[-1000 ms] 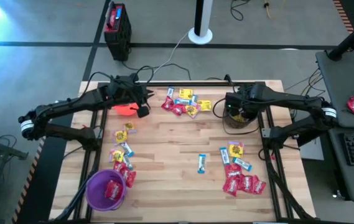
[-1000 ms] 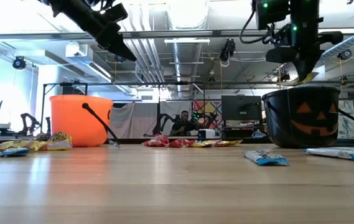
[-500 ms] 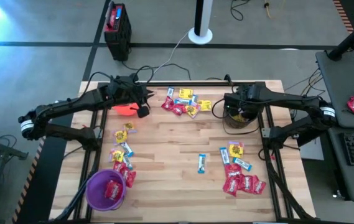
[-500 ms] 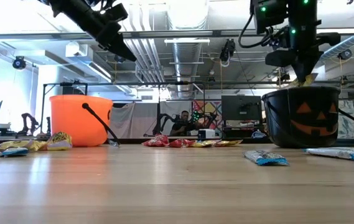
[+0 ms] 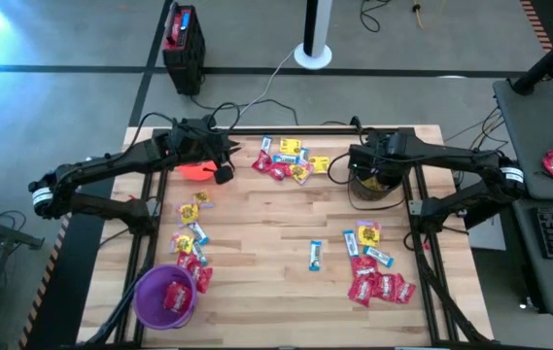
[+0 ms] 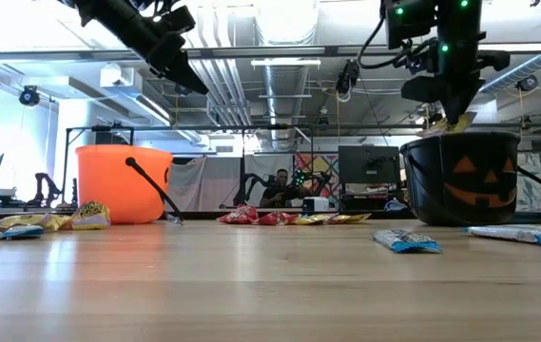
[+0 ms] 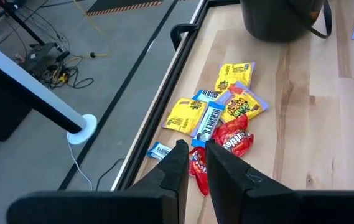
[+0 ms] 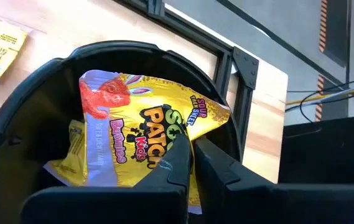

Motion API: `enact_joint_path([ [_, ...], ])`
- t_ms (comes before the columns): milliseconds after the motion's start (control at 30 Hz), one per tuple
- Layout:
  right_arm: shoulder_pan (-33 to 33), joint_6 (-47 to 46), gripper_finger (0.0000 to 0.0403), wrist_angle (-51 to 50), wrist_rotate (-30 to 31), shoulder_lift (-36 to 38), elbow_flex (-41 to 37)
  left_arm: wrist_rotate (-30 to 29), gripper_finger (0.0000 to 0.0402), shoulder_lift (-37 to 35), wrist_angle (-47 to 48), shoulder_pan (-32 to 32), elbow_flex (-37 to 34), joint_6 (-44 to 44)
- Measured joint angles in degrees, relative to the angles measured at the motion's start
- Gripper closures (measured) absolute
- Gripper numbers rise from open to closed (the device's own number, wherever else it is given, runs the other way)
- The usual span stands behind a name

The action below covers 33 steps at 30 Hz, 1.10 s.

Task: Sort candy by brand, put in halloween buckets
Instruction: Put the yellow candy into the black bucket

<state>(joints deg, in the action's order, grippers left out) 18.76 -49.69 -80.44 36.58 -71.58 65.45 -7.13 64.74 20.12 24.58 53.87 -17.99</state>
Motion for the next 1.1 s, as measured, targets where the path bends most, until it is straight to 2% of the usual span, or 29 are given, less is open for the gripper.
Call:
enact_joint_path([
  [100,0.01,0.88,0.0394,0.02,-0.37,-0.49,0.00,-3.13,0.0364,-0.26,1.80,-0.01,0.00,-1.16],
  [200,0.15,4.05,0.0394,0.34,-3.19,-0.98,0.00,-5.36,0.0364,-0.56,5.69,0.11,0.00,-1.51],
  [267,0.38,4.79,0.0394,0.54,-3.54,-1.28,0.00,-0.61,0.0364,-0.92,8.89,0.11,0.00,-2.97],
  [367,1.55,6.14,0.0394,0.65,-3.50,-1.36,0.00,12.97,0.0364,-1.30,12.81,0.30,0.34,-5.78],
  [400,2.02,6.09,0.0394,0.63,-3.14,-1.34,0.00,14.27,0.0364,-1.30,12.46,0.63,0.72,-5.34],
  [567,6.10,4.11,0.0394,0.61,-3.08,-1.34,0.00,14.51,0.0364,-1.40,11.11,5.59,5.71,0.69],
  [700,9.54,5.59,0.0394,0.34,-9.40,-1.34,0.00,21.05,0.0364,-1.06,11.23,9.34,10.07,7.92],
  [800,11.29,4.87,0.0394,0.63,-11.45,-1.34,0.00,22.26,0.0364,-1.14,11.83,10.52,12.41,12.01],
  [1033,13.66,5.39,0.0394,1.71,-11.67,-1.61,-0.81,22.95,0.0364,-1.12,14.58,10.97,12.90,14.15],
  [1100,14.36,5.64,0.0394,2.88,-13.69,-2.19,-1.38,22.95,0.0364,-0.88,14.12,11.71,12.18,14.69],
])
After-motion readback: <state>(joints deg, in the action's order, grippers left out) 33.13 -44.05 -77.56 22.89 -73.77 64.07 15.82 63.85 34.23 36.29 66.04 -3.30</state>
